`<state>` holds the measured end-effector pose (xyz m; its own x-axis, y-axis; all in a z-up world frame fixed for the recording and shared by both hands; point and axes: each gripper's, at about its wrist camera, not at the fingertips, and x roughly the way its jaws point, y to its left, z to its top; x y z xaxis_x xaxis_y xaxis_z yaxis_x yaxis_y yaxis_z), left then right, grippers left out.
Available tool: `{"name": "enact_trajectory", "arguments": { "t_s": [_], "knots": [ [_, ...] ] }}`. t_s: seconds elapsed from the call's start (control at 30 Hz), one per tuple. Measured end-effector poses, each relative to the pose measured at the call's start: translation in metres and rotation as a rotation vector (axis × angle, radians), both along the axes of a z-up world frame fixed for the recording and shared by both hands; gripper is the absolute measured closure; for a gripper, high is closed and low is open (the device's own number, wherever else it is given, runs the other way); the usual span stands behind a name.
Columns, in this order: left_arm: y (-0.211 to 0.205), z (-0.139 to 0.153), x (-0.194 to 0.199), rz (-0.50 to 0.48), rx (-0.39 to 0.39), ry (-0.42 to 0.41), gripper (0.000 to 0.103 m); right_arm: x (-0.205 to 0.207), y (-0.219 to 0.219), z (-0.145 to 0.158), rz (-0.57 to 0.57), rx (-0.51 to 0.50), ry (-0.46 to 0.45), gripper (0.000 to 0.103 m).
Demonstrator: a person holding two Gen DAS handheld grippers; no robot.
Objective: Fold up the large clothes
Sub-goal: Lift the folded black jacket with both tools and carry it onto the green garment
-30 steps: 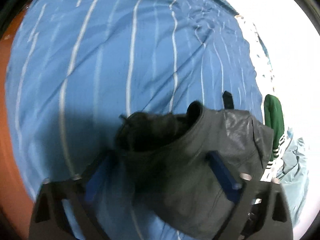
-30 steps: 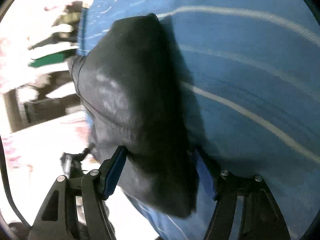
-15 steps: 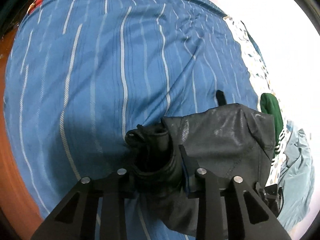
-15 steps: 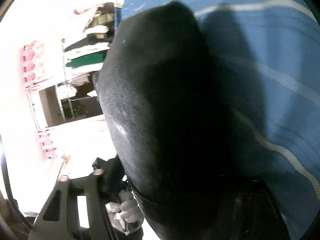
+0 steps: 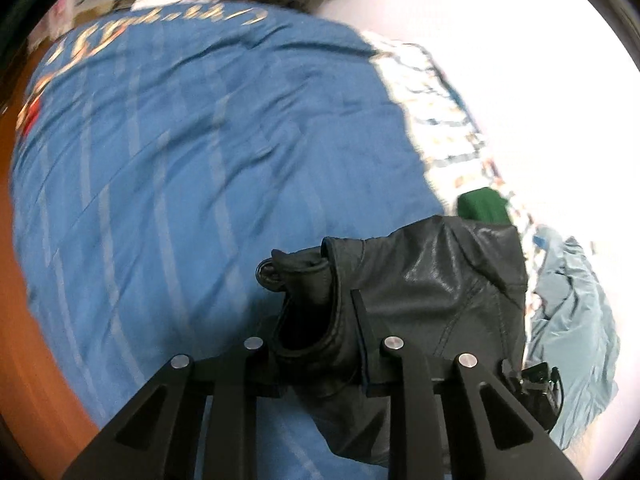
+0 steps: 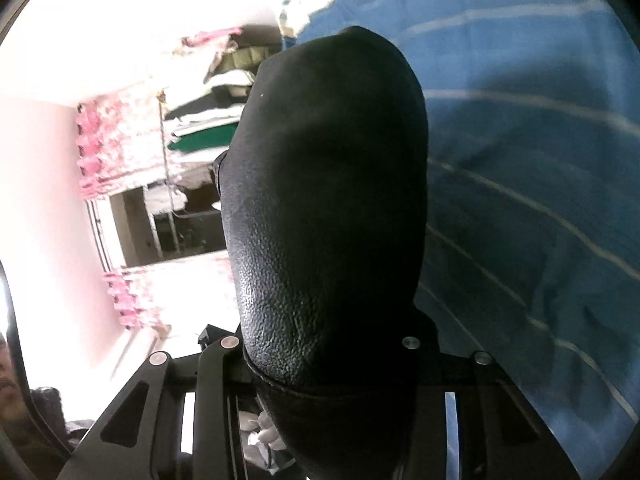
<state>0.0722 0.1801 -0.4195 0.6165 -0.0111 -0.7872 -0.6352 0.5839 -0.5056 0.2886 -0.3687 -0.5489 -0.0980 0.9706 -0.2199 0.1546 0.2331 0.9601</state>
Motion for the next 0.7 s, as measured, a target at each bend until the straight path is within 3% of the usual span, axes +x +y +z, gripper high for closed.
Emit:
{"name": "enact_trajectory", "arguments": {
  "t_s": [0.27,0.53,0.7],
  "knots": [
    [-0.024,0.039,0.155,-0.169,0.035,-0.119,0.083,0.087,-0.05,0.054,-0.145,0.011,-0.051,0.062],
    [-0.073,0.055,0.354,-0.297,0.02,-0.228,0.083,0.235,-0.125,0.097,-0.296,-0.007,-0.154,0.062],
    [-0.095,0.041,0.462,-0.355,0.0,-0.25,0.083,0.327,-0.165,0.104,-0.359,-0.025,-0.191,0.062]
  ]
}}
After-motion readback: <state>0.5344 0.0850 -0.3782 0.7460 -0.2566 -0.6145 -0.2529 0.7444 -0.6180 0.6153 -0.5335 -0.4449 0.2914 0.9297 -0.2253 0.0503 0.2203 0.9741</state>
